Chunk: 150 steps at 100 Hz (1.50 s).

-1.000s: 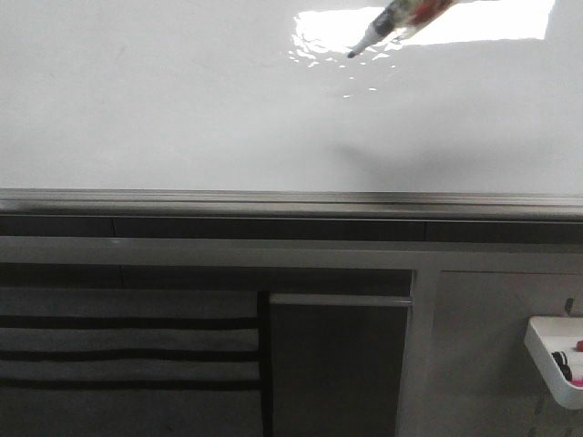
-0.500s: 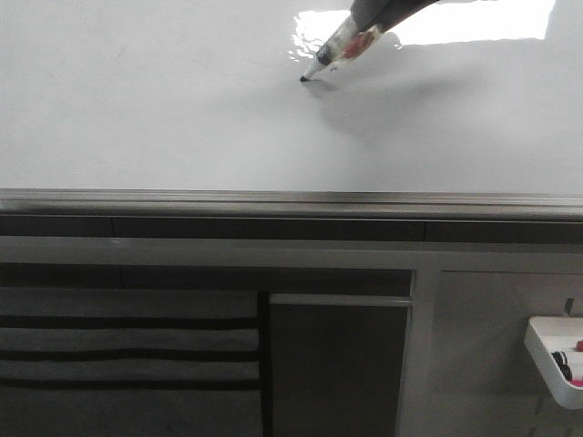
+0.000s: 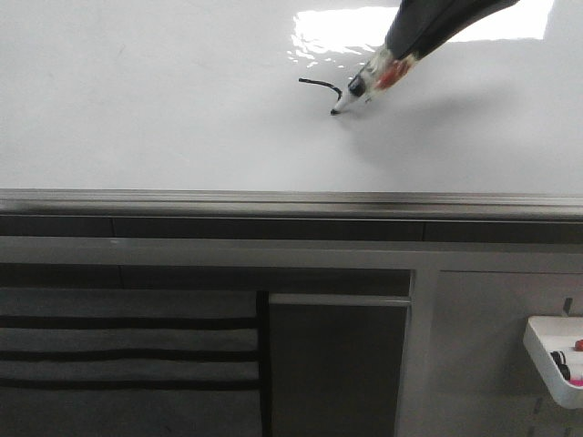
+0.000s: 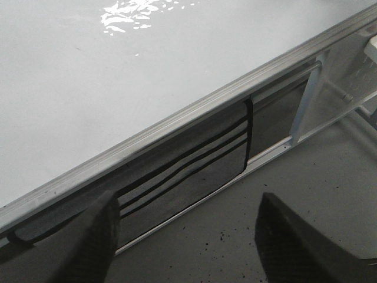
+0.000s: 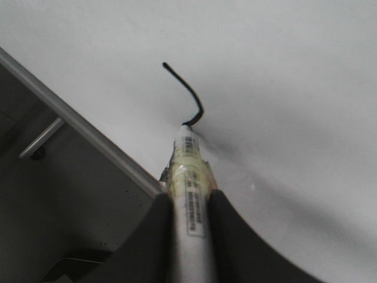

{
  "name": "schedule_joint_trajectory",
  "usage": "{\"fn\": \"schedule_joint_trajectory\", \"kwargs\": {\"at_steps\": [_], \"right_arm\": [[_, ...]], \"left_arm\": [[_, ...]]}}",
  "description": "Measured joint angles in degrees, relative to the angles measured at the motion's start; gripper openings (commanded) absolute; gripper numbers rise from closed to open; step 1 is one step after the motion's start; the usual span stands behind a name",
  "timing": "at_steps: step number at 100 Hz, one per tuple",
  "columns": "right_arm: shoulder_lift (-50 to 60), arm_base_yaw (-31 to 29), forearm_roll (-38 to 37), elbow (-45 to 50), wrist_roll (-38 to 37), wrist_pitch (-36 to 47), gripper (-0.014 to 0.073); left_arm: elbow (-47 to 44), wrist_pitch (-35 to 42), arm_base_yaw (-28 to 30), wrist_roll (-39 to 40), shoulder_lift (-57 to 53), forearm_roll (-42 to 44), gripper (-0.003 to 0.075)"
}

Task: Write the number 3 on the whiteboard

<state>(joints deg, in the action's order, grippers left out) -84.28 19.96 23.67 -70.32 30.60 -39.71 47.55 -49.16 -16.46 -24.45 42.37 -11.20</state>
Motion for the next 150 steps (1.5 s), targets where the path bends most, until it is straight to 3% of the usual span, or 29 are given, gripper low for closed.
{"fn": "schedule_joint_trajectory", "kwargs": {"at_steps": [19, 48, 77, 91, 112, 137, 150], "right_arm": [[-2.5, 2.4, 0.7, 0.1, 0.0, 1.5, 0.0046], [-0.5, -1.8, -0.1, 1.8, -0.2, -5.2, 0.0046], [-3.9, 6.9, 0.1, 2.2, -0.3, 4.7, 0.0046], [-3.5, 9.7, 0.1, -2.1, 0.3, 1.8, 0.0046], [4.8, 16.4, 0.1, -0.2, 7.1, -9.4, 0.0046], [13.3, 20.0, 0.1, 2.4, 9.1, -11.7, 0.0046], [14.4, 20.2, 0.1, 2.4, 10.1, -12.5, 0.0046]], "left_arm": [[0.0, 0.0, 0.0, 0.1, 0.0, 0.0, 0.0451], [0.0, 0.0, 0.0, 0.1, 0.0, 0.1, 0.0451], [0.0, 0.6, 0.0, 0.1, 0.0, 0.1, 0.0450], [0.0, 0.8, -0.4, -0.6, 0.0, -0.7, 0.0451], [0.1, 0.3, -7.7, -10.4, 2.8, -6.2, 0.0449], [3.4, 0.4, -20.0, -18.0, 11.5, -9.4, 0.0449], [5.2, 4.2, -25.9, -20.1, 17.2, -9.6, 0.0449]]}}
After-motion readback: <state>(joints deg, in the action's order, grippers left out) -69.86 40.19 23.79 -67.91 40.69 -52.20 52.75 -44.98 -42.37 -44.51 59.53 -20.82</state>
